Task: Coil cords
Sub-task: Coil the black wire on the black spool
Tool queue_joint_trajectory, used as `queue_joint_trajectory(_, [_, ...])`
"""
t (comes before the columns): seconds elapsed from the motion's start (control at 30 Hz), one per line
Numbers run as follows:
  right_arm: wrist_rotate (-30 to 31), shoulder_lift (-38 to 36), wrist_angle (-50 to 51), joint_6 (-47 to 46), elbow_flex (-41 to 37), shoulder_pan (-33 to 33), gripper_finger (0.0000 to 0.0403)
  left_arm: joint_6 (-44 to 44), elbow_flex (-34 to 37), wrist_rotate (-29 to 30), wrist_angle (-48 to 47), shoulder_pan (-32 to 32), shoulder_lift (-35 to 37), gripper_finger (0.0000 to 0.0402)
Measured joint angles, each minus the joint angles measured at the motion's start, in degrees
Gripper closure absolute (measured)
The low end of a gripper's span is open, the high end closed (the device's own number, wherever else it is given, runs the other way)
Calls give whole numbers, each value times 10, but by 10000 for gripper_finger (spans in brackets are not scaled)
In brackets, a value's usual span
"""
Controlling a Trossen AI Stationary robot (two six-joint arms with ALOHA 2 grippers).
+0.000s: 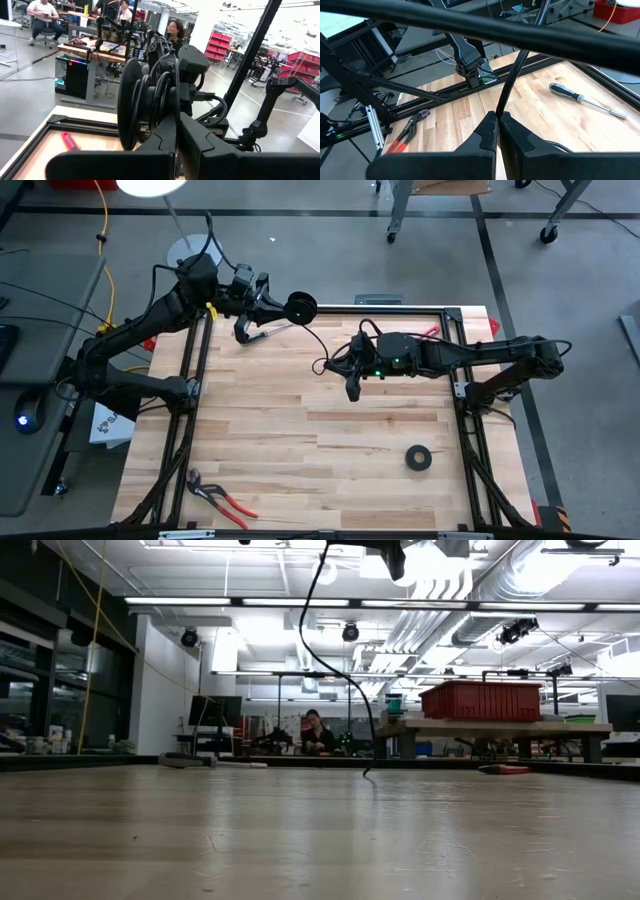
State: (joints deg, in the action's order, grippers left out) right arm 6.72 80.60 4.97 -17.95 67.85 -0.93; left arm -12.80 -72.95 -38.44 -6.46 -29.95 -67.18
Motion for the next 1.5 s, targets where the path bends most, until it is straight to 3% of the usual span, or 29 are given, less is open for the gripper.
queue_joint_trajectory(1.5, [-11,0,0,-1,0,-11,403,9,0,1,-17,0,0,401])
